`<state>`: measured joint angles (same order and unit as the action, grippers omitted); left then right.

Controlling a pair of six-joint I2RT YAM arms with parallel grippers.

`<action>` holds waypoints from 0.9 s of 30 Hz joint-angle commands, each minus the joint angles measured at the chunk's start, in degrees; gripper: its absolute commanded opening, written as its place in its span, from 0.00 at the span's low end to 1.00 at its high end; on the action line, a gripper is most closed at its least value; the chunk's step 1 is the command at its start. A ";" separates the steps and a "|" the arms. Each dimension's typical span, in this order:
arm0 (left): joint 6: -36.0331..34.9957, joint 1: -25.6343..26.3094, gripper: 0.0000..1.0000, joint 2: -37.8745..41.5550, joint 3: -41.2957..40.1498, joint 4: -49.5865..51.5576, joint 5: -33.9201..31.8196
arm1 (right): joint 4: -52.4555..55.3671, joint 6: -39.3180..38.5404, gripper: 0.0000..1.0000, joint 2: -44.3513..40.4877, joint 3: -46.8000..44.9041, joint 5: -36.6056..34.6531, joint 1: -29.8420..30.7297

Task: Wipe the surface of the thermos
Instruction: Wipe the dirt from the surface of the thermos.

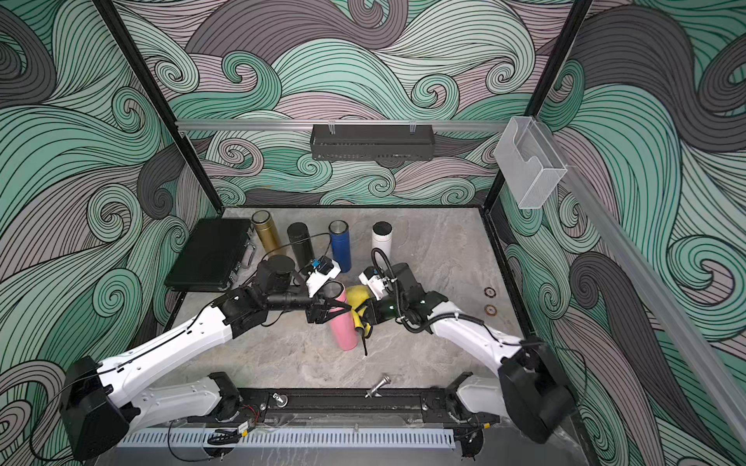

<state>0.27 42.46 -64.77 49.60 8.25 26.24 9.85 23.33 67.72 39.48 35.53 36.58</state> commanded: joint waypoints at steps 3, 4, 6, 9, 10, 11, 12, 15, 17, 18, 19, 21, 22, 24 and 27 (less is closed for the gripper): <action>6.38 -0.54 0.00 -0.30 2.55 -6.43 -13.60 | 4.00 7.96 0.00 -18.56 -3.09 -8.55 2.05; 8.82 -0.53 0.00 -0.80 3.05 -6.33 -16.37 | 4.25 8.70 0.00 -21.26 -3.47 -10.55 2.70; 12.93 -0.46 0.00 -1.79 4.21 -5.47 -20.27 | 3.74 9.19 0.00 -24.31 -3.68 -13.69 4.40; 16.40 -0.21 0.00 -3.00 5.48 -5.30 -21.12 | 1.61 8.15 0.00 -24.69 -3.71 -19.06 7.98; 17.42 -0.05 0.00 -3.32 6.12 -5.05 -21.55 | 0.51 7.74 0.00 -24.12 -3.71 -21.15 9.39; 18.67 0.14 0.00 -3.64 6.54 -4.83 -22.13 | -1.43 7.31 0.00 -23.27 -3.88 -22.68 10.72; 19.88 0.32 0.00 -3.84 6.90 -4.80 -22.88 | -2.91 7.13 0.00 -22.34 -3.89 -23.93 11.71; 23.24 0.90 0.00 -4.15 7.56 -5.18 -24.45 | -6.98 6.51 0.00 -18.09 -3.45 -27.91 14.78; 25.27 1.38 0.00 -4.46 8.09 -4.82 -25.94 | -10.02 5.86 0.00 -15.28 -3.54 -31.14 17.15; 25.94 1.53 0.00 -4.66 8.38 -4.59 -26.22 | -11.14 5.72 0.00 -14.23 -3.61 -32.79 18.06; 26.58 1.70 0.00 -4.82 8.69 -4.35 -26.49 | -12.31 5.42 0.00 -12.79 -3.49 -34.59 18.91; 27.59 2.06 0.00 -4.98 8.92 -4.31 -26.58 | -13.71 5.28 0.00 -10.42 -3.65 -38.26 19.98; 28.18 2.17 0.00 -4.94 9.14 -4.08 -26.67 | -14.16 5.32 0.00 -9.25 -4.01 -40.04 20.39; 29.00 2.28 0.00 -4.66 9.47 -3.88 -26.55 | -14.04 6.37 0.00 -7.91 -5.48 -43.25 20.93; 29.86 2.28 0.00 -3.97 9.57 -3.01 -27.01 | -12.59 8.83 0.00 -8.05 -8.63 -45.97 21.50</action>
<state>26.98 44.14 -69.93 55.51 7.18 -0.93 -2.55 29.71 59.64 33.45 -3.57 57.63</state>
